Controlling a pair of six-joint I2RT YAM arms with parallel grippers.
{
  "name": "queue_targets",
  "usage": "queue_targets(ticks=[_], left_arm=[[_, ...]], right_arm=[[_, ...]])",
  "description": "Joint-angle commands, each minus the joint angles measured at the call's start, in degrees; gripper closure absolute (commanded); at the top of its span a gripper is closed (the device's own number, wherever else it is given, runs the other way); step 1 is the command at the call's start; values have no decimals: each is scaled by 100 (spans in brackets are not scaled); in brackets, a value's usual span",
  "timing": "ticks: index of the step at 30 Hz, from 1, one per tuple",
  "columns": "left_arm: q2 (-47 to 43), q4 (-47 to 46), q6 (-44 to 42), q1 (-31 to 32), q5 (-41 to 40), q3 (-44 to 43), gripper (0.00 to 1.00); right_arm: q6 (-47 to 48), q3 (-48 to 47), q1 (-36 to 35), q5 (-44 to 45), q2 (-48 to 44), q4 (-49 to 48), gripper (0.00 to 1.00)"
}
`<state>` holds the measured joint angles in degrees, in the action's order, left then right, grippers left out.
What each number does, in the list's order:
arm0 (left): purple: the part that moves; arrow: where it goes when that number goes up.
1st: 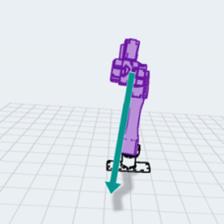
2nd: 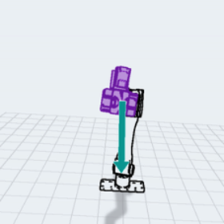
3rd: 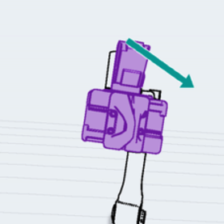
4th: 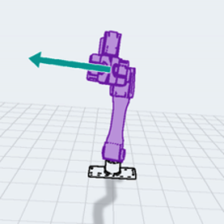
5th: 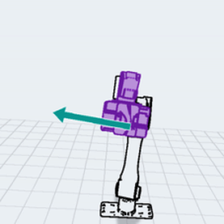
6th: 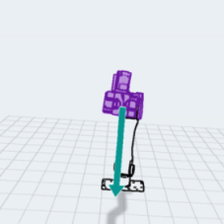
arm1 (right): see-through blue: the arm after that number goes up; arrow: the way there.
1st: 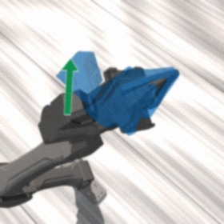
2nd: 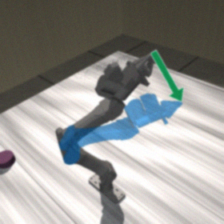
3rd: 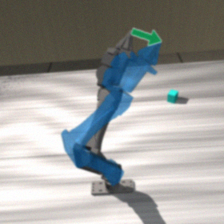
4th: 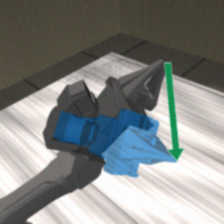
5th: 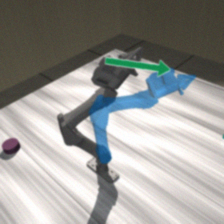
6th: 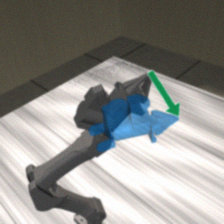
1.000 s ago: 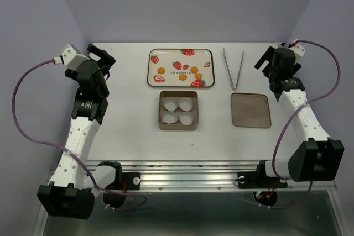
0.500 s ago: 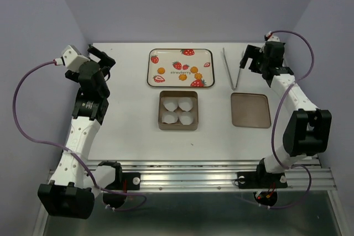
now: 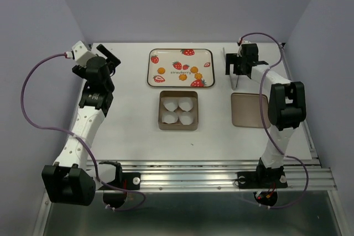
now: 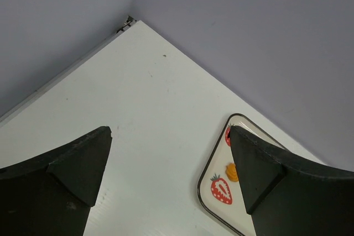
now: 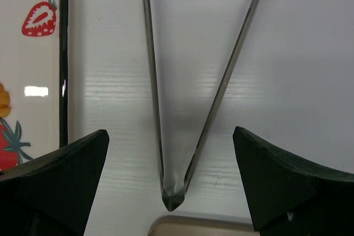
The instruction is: Pack the cookies
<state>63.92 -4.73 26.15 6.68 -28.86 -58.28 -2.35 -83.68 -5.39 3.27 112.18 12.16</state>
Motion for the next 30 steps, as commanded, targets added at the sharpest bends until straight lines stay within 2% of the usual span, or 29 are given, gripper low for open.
queue_targets(ticks=[1, 5, 16, 26, 27, 30], left_arm=[[41, -317, -207, -8, 56, -307, 1], [77, -528, -268, -17, -84, -263, 1], [305, -538, -365, -52, -357, -403, 1], [481, -397, -339, -79, -515, -535, 1], [472, -397, -339, -79, -550, -526, 1], [428, -353, -321, -79, -594, -500, 1]], right_arm=[[156, -560, -50, 219, 365, -48, 0], [367, -799, -111, 7, 769, 5, 0], [59, -1440, -112, 983, 1491, 198, 0], [-64, -1476, -112, 869, 1702, 322, 0], [-90, -1450, -112, 869, 1702, 322, 1], [-213, -1406, -164, 799, 1667, 444, 13]])
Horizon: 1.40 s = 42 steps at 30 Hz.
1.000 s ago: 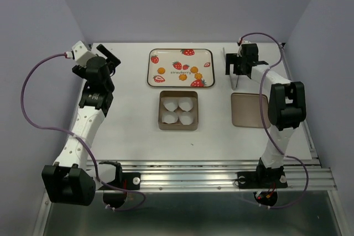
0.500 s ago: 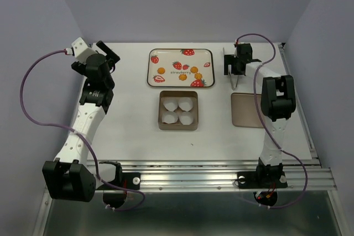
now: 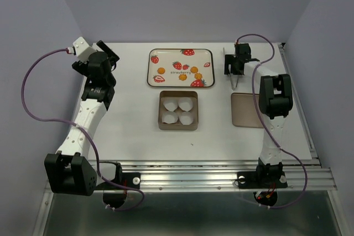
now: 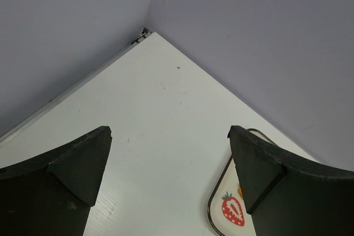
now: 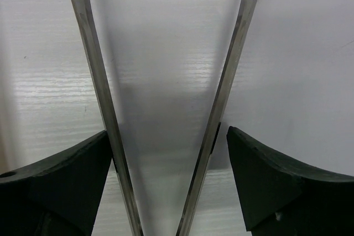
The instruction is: Pack the cookies
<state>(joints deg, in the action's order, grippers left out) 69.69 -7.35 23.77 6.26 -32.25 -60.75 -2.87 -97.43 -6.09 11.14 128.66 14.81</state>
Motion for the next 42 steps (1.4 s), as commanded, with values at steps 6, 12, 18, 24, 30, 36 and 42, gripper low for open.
queue_targets(ticks=[6, 12, 18, 24, 30, 36, 42], left_arm=[[-289, -73, -39, -46, -264, -139, 1], [-395, -20, -39, -46, -308, -104, 1], [-491, -11, -48, -46, -352, -86, 1], [-588, -3, -57, -46, -335, -69, 1], [-685, -29, 5, -46, -212, 37, 1], [-781, -20, 66, -46, -106, 160, 1], [-826, 15, 101, -46, -97, 257, 1]], right_arm=[[-363, 285, -94, 11, -253, 242, 16], [-583, 321, -94, 275, -289, 523, 18], [-802, 339, -94, 249, -254, 523, 40], [-575, -73, -94, 327, -543, 523, 48], [-355, -224, -94, 241, -1334, 225, 50], [-310, 303, -94, -365, -2142, 66, 50], [-100, 856, -147, -1408, -2758, 66, 50]])
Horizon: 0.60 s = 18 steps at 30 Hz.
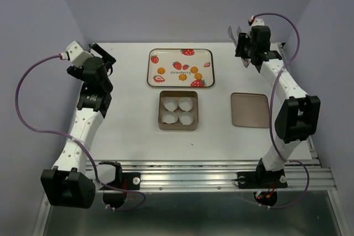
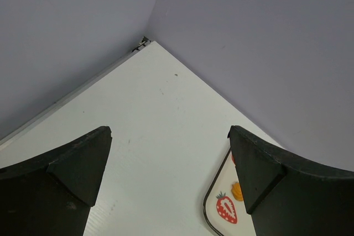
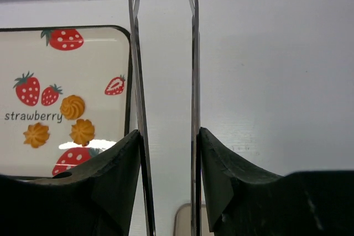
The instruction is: Pack the cookies
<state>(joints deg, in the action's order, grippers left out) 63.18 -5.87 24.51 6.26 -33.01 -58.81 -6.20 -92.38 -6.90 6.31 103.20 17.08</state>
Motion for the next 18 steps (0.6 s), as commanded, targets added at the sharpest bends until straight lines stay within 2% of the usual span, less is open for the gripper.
queue_targets(ticks=[1, 6, 18], left_arm=[[-157, -125, 27, -46, 5, 71, 1], [-95, -125, 18, -46, 286, 62, 1], [353, -143, 45, -46, 972, 27, 1]], right_arm=[[346, 404, -118, -1077, -325, -161, 50], [786, 633, -470, -1676, -485, -56, 49], [936, 125, -1182, -1264, 270, 435, 47]])
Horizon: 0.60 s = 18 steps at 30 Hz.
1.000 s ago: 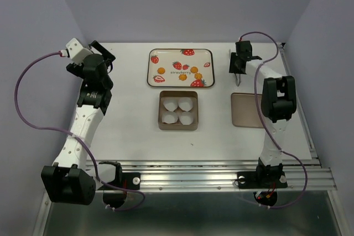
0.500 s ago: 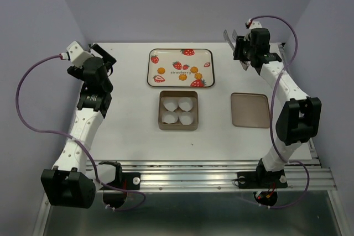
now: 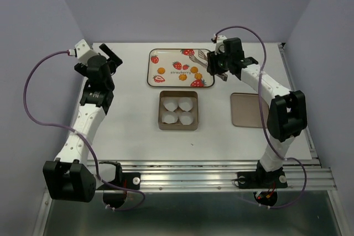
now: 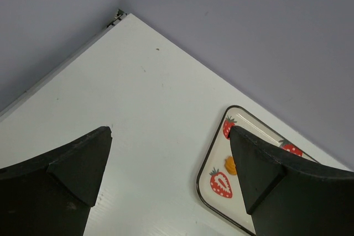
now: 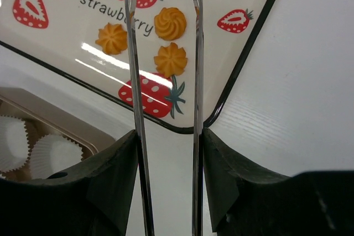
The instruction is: Pack the cookies
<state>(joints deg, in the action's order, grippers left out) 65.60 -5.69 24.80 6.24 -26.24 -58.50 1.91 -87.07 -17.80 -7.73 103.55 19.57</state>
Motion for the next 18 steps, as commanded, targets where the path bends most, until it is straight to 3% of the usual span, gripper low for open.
queue_targets(ticks=[1, 18], left_arm=[[128, -160, 16, -44, 321, -12, 1], [489, -125, 8, -44, 445, -144, 1]], right_arm=[[134, -451, -92, 192, 297, 222, 47], [231, -715, -443, 553, 878, 565, 46]])
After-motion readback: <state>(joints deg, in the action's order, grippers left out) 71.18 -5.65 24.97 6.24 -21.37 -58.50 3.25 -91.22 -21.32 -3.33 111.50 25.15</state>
